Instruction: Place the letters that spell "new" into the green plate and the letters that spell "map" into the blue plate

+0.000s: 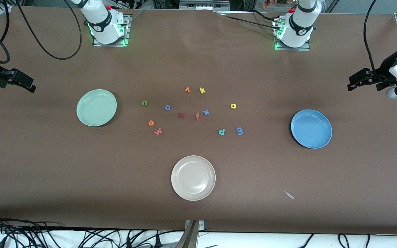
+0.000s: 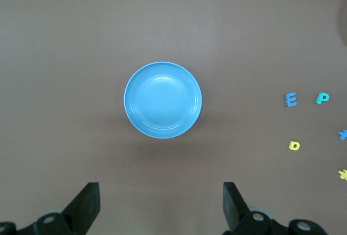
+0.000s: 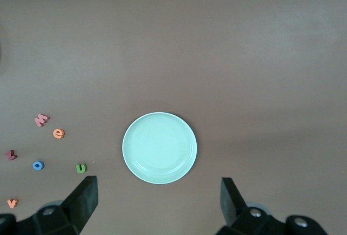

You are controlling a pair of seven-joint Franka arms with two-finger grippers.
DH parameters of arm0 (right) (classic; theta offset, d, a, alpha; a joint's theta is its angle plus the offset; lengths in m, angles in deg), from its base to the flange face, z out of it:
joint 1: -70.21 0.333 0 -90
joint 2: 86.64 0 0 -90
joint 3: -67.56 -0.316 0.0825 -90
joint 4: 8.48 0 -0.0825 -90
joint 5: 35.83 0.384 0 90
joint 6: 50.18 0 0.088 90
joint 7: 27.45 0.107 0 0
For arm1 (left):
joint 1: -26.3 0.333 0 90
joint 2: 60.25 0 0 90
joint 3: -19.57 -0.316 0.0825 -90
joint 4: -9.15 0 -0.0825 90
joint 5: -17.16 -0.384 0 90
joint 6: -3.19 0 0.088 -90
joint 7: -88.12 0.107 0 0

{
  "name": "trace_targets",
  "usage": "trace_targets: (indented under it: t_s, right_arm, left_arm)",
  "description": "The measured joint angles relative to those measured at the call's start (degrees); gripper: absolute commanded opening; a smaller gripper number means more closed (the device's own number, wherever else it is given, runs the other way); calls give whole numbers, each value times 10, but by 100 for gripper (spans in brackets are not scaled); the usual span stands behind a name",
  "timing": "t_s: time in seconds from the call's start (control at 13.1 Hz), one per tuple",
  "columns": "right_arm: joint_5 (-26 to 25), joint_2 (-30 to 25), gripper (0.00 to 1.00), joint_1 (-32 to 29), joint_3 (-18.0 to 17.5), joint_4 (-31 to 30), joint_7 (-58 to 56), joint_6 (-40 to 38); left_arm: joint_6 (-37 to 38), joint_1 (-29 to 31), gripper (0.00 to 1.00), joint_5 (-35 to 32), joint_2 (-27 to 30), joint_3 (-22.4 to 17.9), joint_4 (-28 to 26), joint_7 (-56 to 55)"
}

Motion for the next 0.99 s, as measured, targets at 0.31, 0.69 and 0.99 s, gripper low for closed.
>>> trace_targets:
  t_s: [0.31, 0.69, 0.99]
  right_arm:
    - [0, 0, 100, 0, 0, 0, 0, 0]
    - [0, 0, 100, 0, 0, 0, 0, 0]
    - [0, 0, 100, 0, 0, 0, 0, 0]
  left_arm:
    - [0, 0, 100, 0, 1, 1, 0, 0]
    - [0, 0, 100, 0, 3, 5, 1, -1]
    - [0, 0, 100, 0, 3, 16, 1, -17]
